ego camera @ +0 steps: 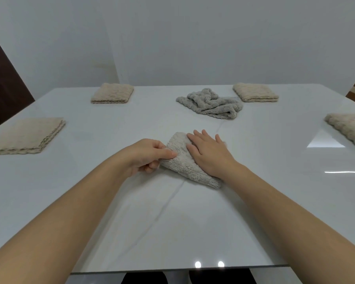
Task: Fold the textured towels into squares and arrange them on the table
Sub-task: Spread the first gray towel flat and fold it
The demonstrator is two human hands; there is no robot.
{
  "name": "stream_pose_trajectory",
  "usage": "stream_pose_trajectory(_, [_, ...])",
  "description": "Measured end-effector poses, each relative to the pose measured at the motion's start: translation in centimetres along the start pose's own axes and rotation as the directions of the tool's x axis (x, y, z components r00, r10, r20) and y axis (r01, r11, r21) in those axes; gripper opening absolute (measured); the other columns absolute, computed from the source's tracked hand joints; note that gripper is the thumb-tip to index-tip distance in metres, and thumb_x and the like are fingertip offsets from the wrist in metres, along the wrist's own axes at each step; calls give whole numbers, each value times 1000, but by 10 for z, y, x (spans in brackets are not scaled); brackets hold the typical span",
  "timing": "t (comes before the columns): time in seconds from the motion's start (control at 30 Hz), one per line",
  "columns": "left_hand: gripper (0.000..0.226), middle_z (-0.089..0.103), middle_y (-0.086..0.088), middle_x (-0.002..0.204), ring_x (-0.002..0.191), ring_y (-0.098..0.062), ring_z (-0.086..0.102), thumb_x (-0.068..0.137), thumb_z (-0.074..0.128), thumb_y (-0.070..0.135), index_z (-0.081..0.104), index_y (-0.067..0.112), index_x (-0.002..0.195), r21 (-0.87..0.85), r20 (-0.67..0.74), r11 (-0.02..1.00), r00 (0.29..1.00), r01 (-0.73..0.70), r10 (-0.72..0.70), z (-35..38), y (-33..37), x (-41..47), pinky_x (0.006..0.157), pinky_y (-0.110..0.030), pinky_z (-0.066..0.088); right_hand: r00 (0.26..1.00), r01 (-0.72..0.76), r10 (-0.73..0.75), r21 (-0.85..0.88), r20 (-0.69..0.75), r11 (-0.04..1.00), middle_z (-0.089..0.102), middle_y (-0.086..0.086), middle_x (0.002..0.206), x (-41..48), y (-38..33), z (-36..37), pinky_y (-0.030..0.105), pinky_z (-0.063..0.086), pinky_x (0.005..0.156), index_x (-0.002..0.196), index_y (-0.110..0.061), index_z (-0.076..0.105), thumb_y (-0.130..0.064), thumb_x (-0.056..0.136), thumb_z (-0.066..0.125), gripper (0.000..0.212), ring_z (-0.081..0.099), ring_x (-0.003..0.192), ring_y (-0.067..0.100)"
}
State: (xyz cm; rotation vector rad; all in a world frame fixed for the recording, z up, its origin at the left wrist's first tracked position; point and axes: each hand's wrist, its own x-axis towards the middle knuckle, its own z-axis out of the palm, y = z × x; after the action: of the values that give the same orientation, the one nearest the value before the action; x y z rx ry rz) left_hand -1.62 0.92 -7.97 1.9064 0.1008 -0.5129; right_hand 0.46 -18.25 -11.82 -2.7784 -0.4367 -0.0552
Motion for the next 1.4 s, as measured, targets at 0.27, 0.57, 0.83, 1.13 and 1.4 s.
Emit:
stream_pose_trajectory(0.27, [23, 51, 0, 63, 45, -11, 38, 84, 71, 34, 57, 17, 83, 181, -172, 983, 985, 27, 4, 3, -7, -1, 45, -21, 30, 998, 68, -68, 10, 0, 998, 23, 0, 159, 0, -4, 0, 46, 1, 120, 150, -24, 29, -40, 104, 24, 48, 10, 149, 19])
stream_pose_trajectory(0.57, [38, 68, -1, 82, 79, -18, 63, 88, 63, 33, 42, 23, 118, 388, -312, 921, 938, -16, 148, -8, -35, -23, 73, -34, 47, 971, 235, -239, 116, 15, 965, 28, -1, 157, 20, -23, 13, 41, 4, 121, 147, -23, 35, -40, 103, 30, 48, 12, 148, 16])
stream_pose_trajectory(0.83, [53, 48, -3, 129, 116, -24, 48, 88, 48, 22, 33, 17, 139, 875, -283, 483, 772, -35, 569, 9, -14, -42, 89, -37, 41, 941, 193, -11, 506, -339, 841, 56, 2, 132, 5, -23, 5, 1, 31, 86, 127, -13, 57, -18, 100, 46, 30, 51, 96, 0])
stream_pose_trajectory(1.13, [63, -8, -4, 162, 147, -15, -12, 101, 14, 46, 1, 14, 154, 859, -90, 495, 914, -130, 395, 27, -34, 16, 120, -38, -6, 936, -201, 351, 755, -40, 624, 67, 3, 91, -27, -5, -19, 24, 42, 56, 105, -17, 60, -20, 94, 52, 14, 63, 65, 15])
stream_pose_trajectory(1.4, [61, -9, -3, 161, 147, -14, -12, 102, 12, 44, -2, 14, 154, 857, -69, 498, 928, -132, 366, 26, -32, 16, 120, -38, -7, 918, -358, 124, 649, 377, 672, 48, 3, 58, -46, -14, -33, 23, 26, 41, 79, -9, 57, -37, 89, 64, 30, 39, 41, 13])
